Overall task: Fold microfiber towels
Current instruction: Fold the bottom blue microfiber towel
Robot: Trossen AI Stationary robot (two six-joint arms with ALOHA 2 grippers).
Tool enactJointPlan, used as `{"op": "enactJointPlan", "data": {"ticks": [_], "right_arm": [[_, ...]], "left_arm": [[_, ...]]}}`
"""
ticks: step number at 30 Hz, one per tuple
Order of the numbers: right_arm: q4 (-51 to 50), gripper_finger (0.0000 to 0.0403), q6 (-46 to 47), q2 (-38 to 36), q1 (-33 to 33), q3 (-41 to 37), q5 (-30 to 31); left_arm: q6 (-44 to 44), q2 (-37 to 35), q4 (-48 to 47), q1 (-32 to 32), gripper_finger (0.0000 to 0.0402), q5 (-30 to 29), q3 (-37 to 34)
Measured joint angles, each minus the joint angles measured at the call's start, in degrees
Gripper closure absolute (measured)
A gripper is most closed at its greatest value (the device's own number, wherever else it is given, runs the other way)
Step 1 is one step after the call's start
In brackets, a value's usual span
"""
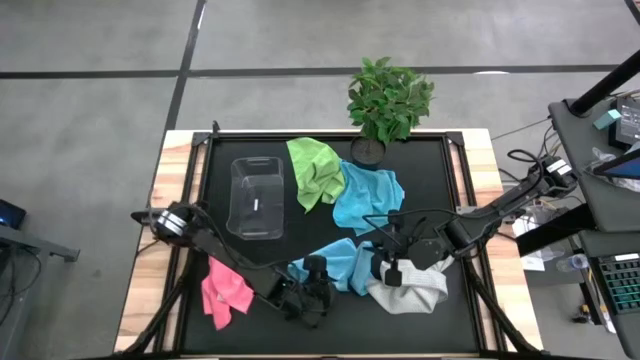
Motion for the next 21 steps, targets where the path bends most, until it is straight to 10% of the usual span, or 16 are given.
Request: {"op": "enactJointPlan", "data": {"ticks": [21], "right_arm": [[-0.02, 0.0394, 1.24, 0.12, -0.02, -0.08, 0.0]], "left_arm": [[0.32, 5.46, 3.22, 0.52, 0.0226, -6.95, 2.05]]}}
